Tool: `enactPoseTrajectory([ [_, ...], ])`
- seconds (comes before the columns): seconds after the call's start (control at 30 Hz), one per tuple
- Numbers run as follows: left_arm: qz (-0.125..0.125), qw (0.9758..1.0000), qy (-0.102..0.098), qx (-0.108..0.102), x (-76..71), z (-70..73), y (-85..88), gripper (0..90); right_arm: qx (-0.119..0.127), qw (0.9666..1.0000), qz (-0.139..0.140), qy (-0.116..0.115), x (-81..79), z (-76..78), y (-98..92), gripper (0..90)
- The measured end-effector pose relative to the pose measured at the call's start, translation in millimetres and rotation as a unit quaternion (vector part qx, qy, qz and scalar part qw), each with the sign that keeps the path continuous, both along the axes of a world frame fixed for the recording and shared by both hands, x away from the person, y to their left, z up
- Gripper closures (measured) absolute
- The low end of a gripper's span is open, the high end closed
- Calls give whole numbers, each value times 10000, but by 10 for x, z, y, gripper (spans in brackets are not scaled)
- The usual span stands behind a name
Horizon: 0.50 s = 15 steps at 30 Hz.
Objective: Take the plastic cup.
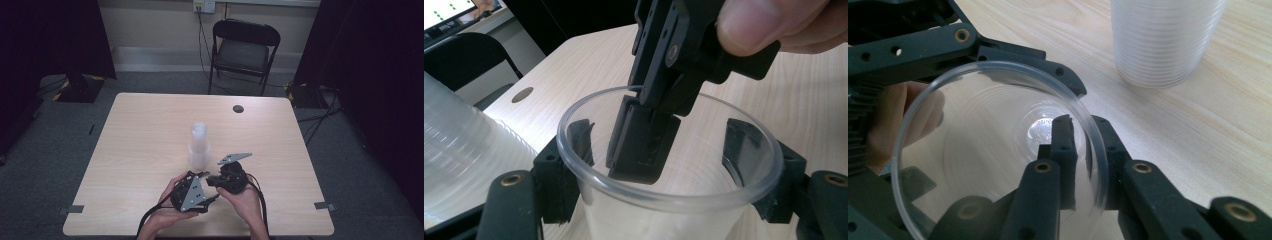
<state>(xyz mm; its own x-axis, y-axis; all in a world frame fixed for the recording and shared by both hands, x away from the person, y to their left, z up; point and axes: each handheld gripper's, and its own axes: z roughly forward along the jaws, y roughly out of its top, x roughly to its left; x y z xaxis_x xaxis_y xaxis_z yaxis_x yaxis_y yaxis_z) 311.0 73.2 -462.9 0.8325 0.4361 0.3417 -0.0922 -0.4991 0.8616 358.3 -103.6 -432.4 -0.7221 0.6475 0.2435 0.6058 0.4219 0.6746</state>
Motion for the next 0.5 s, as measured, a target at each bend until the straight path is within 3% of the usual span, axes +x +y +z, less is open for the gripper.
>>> enactPoseTrajectory([
  [0.17,59,10000,54,-13,11,1,4,279,95,9999,-64,-33,-2,-4,-15,782],
  [0.23,76,9998,114,-128,23,-6,9,279,104,9999,-77,-43,-6,-3,-24,772],
  [0.5,184,9992,228,-257,49,-5,53,279,268,9992,-233,-176,-11,42,-80,722],
])
